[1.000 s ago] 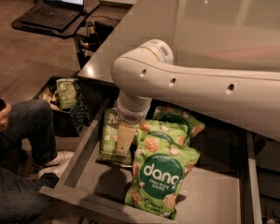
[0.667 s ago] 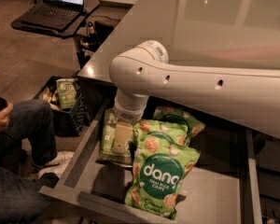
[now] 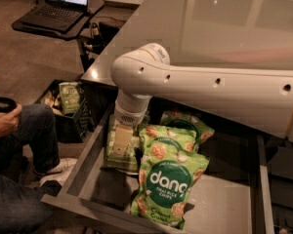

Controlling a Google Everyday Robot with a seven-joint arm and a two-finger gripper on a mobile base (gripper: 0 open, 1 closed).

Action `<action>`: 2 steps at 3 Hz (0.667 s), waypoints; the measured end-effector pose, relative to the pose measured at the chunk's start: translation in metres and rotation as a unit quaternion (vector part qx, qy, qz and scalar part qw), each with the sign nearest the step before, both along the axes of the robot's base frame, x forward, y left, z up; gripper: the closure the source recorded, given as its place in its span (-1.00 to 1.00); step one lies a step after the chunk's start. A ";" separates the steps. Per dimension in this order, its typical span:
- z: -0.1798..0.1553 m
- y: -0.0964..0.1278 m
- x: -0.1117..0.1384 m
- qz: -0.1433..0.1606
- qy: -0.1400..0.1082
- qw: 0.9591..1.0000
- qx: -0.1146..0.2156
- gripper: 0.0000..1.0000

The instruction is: Pick brown chip bag from top drawer and place on counter

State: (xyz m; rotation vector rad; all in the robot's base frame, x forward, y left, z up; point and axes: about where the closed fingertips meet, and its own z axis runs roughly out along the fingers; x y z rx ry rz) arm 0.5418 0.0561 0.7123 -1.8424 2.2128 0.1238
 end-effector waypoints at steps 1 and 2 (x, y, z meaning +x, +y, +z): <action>-0.008 0.006 0.011 0.000 0.001 1.000 -0.003 -0.90; -0.021 0.007 0.020 -0.005 0.010 1.000 -0.011 -0.90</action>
Offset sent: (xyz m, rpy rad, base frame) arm 0.0322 0.0093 -0.0363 -0.0375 0.0389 -0.0268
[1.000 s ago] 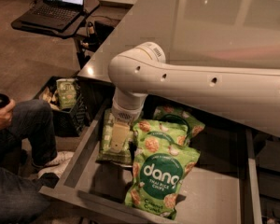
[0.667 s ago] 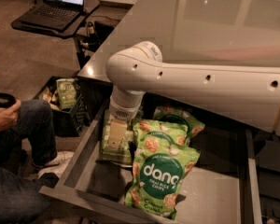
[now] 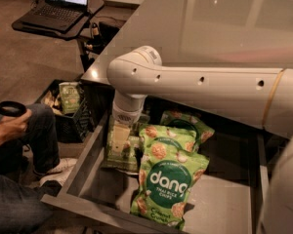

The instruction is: Pick brown chip bag from top drawer and place on counter

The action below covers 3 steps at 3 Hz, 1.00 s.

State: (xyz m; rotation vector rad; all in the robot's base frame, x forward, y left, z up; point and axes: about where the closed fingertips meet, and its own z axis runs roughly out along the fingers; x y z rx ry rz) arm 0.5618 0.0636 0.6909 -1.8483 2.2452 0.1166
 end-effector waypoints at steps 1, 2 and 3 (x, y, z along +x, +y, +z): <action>-0.015 -0.002 0.006 -0.006 0.010 1.000 -0.010 -0.92; -0.030 -0.008 0.011 -0.011 0.019 1.000 -0.021 -0.96; -0.045 -0.010 0.012 -0.011 0.033 0.999 -0.026 -0.96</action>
Offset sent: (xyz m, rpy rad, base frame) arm 0.0191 -0.0150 -0.0455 -0.0634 0.0551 -0.0381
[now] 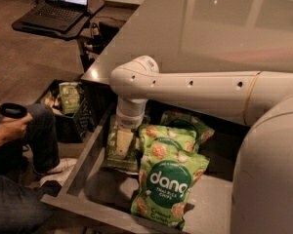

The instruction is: Pick brown chip bag from top drawer and place on counter

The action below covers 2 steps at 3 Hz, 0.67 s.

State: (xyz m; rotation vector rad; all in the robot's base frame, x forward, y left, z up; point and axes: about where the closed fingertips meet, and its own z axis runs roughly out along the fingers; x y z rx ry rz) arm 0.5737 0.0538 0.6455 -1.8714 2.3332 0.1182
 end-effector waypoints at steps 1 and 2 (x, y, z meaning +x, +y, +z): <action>-0.006 0.006 -0.003 0.015 0.008 1.000 0.006 -0.57; -0.006 0.006 -0.003 0.015 0.008 1.000 0.006 -0.14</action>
Offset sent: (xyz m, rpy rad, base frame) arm -0.0026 0.0054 -0.0051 0.0114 0.0138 0.0269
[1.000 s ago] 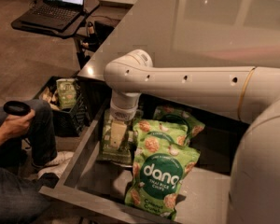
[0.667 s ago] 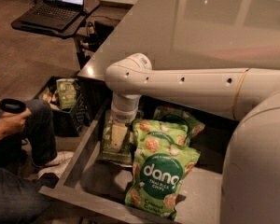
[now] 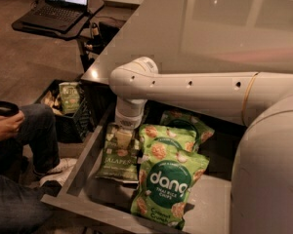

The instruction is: Pick brown chip bag from top drawer and place on counter

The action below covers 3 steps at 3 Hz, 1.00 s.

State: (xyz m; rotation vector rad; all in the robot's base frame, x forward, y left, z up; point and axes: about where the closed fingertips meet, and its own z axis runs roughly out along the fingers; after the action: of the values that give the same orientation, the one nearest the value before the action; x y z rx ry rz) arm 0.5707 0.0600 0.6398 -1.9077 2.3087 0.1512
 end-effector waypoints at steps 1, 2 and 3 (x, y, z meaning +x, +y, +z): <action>0.000 0.000 0.000 0.000 0.000 1.000 0.000 0.32; 0.000 0.000 0.000 0.000 0.000 1.000 0.000 0.79; 0.000 0.000 0.000 0.000 0.000 1.000 0.000 1.00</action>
Offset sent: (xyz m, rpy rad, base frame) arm 0.0000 0.0000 0.0000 0.0000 0.0000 0.0000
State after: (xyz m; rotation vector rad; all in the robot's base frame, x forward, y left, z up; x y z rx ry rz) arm 0.5706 0.0600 0.6398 -1.9077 2.3081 0.1522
